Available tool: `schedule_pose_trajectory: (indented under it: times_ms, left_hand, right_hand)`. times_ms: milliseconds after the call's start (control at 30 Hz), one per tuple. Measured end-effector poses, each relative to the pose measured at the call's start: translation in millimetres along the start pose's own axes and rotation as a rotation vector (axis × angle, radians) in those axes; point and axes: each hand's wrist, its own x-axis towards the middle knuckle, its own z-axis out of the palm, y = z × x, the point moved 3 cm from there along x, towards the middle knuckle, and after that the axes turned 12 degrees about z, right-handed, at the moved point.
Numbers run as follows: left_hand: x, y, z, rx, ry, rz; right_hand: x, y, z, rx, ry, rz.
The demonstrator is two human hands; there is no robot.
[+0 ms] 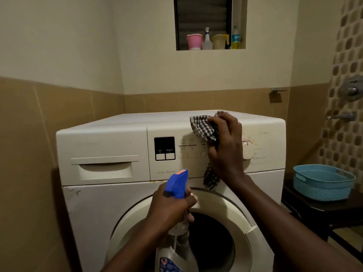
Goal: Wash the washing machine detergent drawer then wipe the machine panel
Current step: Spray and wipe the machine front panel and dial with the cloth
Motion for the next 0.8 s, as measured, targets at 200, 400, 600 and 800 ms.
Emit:
schedule_pose_trajectory:
  times_ms: [200,400,600,800]
  left_hand:
    - [1,-1,-11,-0.028,0.051,0.008]
    - [-2,-2,-21,-0.011,0.084,0.044]
    - [-4,-5,-19,-0.026,0.078,0.027]
    - [-3,-2,-17,-0.05,0.08,0.034]
  right_hand:
    - [-31,9,20,-0.199,-0.058,-0.198]
    - [-89,43,-2,-0.271,-0.184,-0.217]
    - [-94,42,-7,-0.256,-0.201,-0.178]
    - [-46,27,-5,-0.282,-0.113,-0.152]
